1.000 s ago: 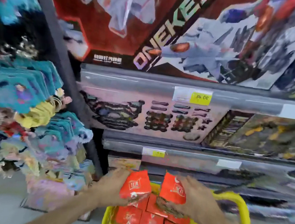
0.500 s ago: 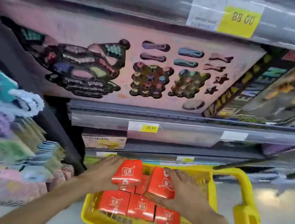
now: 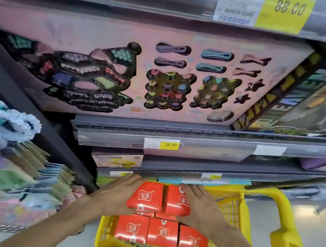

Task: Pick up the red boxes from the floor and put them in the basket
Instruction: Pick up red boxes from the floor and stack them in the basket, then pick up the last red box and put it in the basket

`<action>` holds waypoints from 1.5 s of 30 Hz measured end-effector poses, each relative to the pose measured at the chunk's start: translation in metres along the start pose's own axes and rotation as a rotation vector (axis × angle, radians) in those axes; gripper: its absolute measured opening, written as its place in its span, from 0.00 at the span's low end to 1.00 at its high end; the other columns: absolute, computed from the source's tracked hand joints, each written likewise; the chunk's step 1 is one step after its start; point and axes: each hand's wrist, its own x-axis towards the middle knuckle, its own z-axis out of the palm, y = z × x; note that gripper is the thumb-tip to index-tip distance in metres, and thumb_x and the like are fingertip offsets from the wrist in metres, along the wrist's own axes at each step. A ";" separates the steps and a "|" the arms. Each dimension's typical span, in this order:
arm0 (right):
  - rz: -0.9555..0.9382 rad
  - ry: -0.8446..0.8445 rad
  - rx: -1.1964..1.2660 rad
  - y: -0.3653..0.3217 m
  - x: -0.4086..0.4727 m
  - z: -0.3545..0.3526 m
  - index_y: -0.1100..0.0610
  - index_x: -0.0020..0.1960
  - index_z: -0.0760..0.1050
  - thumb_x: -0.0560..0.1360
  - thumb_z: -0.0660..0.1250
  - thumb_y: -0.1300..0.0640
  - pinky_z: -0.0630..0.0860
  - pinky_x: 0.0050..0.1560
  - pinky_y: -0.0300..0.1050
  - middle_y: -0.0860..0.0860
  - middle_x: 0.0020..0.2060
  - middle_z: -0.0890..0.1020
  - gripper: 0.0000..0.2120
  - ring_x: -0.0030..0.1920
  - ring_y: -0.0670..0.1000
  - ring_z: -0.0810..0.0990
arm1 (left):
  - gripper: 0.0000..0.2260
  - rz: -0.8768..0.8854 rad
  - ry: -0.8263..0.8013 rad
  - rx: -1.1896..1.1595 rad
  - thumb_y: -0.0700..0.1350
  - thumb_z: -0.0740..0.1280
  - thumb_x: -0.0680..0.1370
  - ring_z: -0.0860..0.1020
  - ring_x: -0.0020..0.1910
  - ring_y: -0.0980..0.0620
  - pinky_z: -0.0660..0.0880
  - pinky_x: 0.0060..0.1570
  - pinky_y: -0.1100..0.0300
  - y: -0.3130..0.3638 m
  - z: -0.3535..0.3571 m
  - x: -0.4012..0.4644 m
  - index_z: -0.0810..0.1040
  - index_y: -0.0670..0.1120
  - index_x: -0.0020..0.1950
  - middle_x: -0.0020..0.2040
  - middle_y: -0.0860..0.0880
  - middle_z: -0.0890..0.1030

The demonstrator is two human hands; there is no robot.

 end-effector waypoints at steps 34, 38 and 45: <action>0.114 0.370 0.030 0.060 -0.287 -0.176 0.56 0.73 0.65 0.70 0.70 0.36 0.60 0.69 0.45 0.54 0.67 0.72 0.39 0.69 0.56 0.68 | 0.39 0.393 0.153 0.274 0.69 0.61 0.76 0.58 0.77 0.50 0.54 0.74 0.56 0.279 -0.163 -0.046 0.54 0.51 0.80 0.78 0.50 0.59; 0.254 0.478 -0.011 0.079 -0.398 -0.218 0.59 0.69 0.70 0.66 0.68 0.33 0.74 0.60 0.48 0.57 0.61 0.78 0.40 0.61 0.58 0.77 | 0.40 0.560 0.128 0.241 0.70 0.62 0.75 0.58 0.76 0.51 0.48 0.72 0.63 0.382 -0.190 -0.042 0.58 0.49 0.79 0.78 0.49 0.61; 0.489 0.588 -0.034 0.129 -0.566 -0.247 0.59 0.73 0.65 0.68 0.64 0.29 0.67 0.66 0.48 0.58 0.67 0.74 0.45 0.65 0.60 0.73 | 0.39 0.836 0.157 0.298 0.70 0.60 0.76 0.55 0.77 0.53 0.50 0.74 0.62 0.559 -0.210 -0.001 0.57 0.50 0.79 0.79 0.50 0.59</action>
